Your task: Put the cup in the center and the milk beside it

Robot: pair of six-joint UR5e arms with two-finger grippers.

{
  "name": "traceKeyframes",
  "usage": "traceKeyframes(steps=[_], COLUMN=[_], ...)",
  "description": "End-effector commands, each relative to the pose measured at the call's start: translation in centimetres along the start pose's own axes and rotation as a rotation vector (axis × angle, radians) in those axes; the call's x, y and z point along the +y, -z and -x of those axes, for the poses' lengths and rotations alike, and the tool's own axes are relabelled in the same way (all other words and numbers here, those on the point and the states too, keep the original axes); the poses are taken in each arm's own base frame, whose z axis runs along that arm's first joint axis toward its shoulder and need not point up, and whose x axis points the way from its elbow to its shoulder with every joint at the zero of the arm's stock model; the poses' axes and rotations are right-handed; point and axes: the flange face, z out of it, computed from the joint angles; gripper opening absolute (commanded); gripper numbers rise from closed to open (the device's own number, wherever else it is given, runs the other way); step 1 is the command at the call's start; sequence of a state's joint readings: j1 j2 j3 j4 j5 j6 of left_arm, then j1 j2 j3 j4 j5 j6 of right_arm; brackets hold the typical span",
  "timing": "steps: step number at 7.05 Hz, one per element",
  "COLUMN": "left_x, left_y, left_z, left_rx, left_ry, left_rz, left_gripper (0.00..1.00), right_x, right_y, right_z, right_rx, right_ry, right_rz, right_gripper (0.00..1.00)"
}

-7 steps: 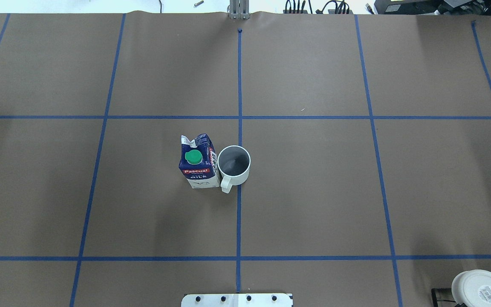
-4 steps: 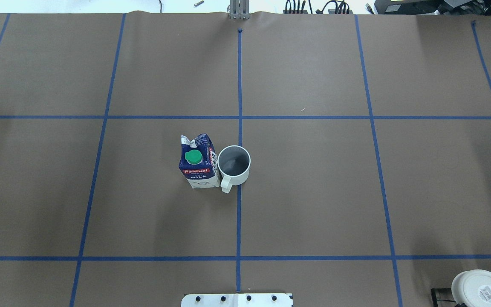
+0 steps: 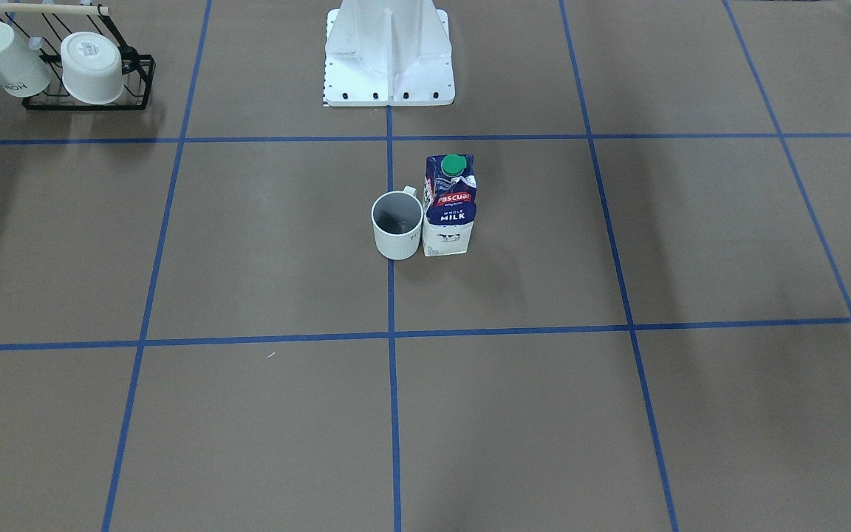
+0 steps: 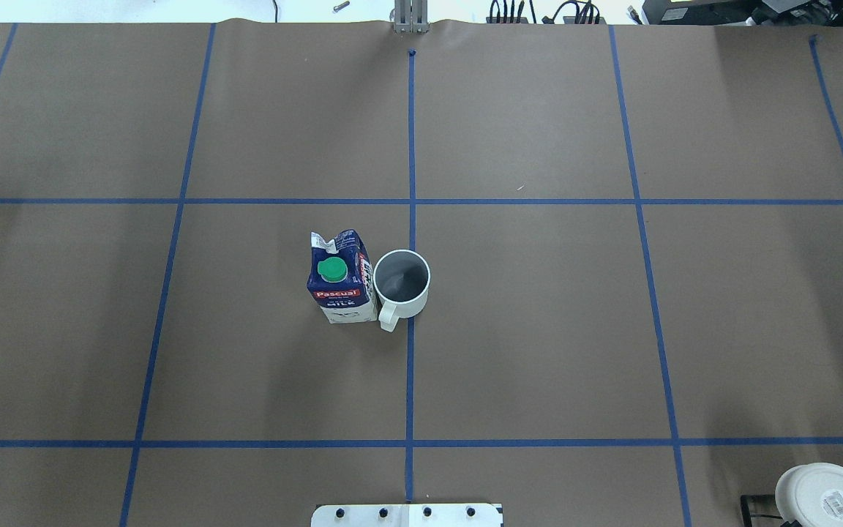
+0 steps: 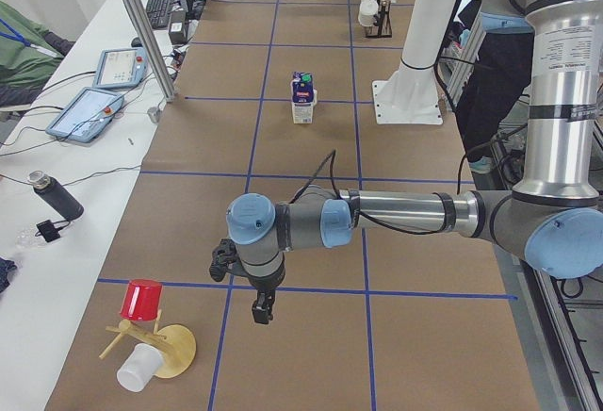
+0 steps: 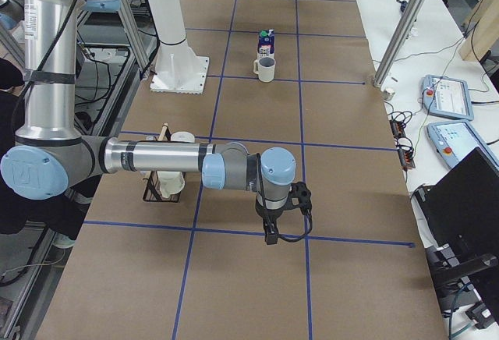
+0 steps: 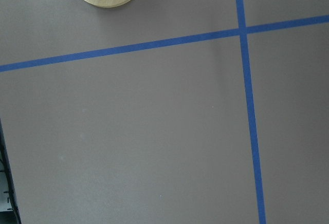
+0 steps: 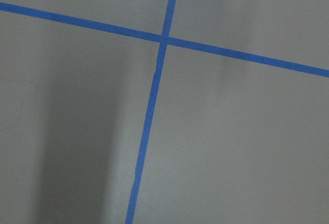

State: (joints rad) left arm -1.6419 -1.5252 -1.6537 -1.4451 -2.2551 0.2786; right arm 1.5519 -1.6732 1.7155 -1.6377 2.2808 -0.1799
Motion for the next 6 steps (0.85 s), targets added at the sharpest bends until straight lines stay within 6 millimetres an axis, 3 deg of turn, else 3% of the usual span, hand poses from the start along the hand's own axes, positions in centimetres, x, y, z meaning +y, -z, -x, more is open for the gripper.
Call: traceKeyframes(steps=[1,5,6], left_x=[-0.2,0.1,-0.1], left_y=[0.8,0.9,1.8], left_z=[-0.7,-0.7,-1.2], left_rx=[-0.013,-0.021,-0.027], left_ry=[-0.04,-0.043,-0.057], left_rz=[-0.046,-0.05,-0.066], left_gripper=[0.98,0.98,0.98], right_x=[0.7,1.0,1.1], right_y=[1.0,0.6,0.6], right_z=[1.0,0.9,0.8], right_rx=[-0.004,-0.01,-0.013], right_ry=[-0.014,-0.019,-0.02], right_rz=[0.021,0.027,0.028], right_gripper=[1.0,1.0,1.0])
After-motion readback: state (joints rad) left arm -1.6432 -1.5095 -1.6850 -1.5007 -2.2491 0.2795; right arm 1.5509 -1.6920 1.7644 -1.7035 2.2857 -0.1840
